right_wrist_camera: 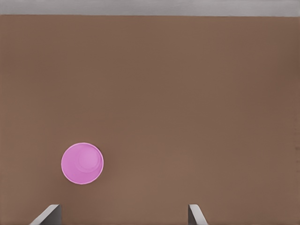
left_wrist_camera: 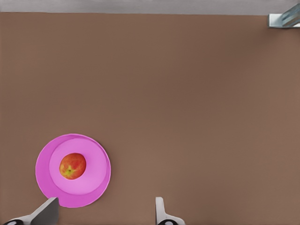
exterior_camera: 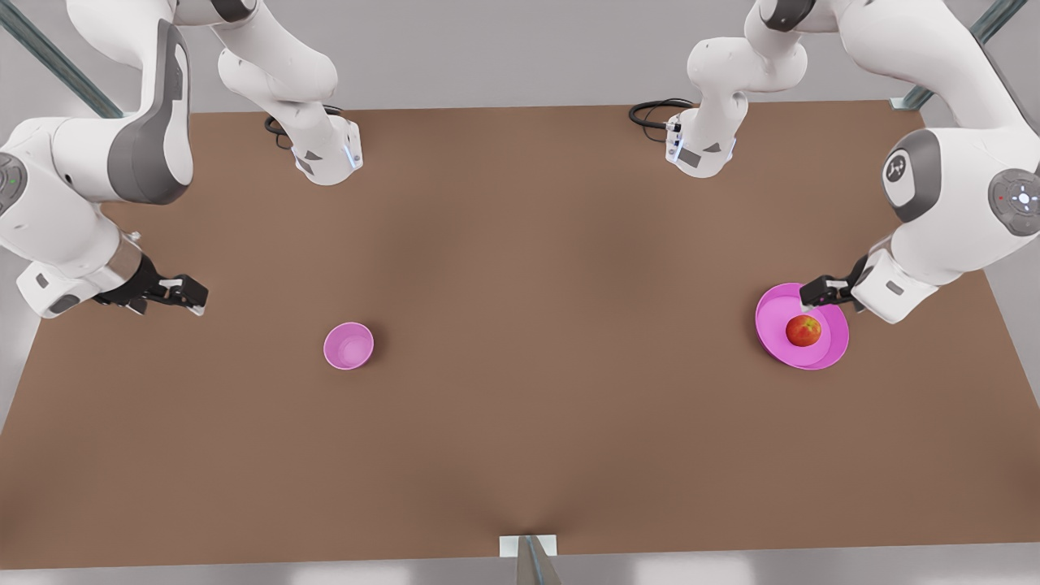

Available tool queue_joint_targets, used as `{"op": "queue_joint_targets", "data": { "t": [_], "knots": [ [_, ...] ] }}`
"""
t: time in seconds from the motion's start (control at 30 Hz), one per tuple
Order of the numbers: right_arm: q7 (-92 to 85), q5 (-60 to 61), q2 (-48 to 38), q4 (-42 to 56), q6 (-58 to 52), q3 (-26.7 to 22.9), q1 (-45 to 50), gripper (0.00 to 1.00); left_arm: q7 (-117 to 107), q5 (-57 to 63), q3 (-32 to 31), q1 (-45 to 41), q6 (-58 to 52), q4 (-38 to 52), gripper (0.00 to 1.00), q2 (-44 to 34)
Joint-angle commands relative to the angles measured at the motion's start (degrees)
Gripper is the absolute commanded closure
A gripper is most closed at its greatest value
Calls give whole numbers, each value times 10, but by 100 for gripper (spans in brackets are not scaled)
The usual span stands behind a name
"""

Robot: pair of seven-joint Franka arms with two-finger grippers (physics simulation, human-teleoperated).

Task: Use the left arm to pick up the apple from the plate, transfer it to the gripper of the right arm, and then use the right arm to place it into the bowl

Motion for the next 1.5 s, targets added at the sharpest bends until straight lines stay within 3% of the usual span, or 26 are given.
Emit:
{"op": "queue_joint_targets", "data": {
  "t": [0.0,0.1,0.23,0.47,0.7,1.43,1.47],
  "knots": [
    [7,0,-1,1,3,0,-1,0,30,0,0,1,12,0,0,0],
    [6,2,0,2,4,0,0,0,39,-1,3,17,35,-61,0,1],
    [8,3,-1,2,4,0,0,0,41,-1,4,73,237,-251,0,-40],
    [1,3,0,2,4,1,0,0,133,-2,26,112,423,-390,0,-26],
    [3,3,8,2,4,1,1,0,169,-8,30,141,511,-422,0,45],
    [1,4,16,1,4,0,0,0,177,-9,28,142,535,-429,0,144],
    [1,4,16,1,4,0,0,0,177,-9,28,142,535,-429,3,144]
  ]
}}
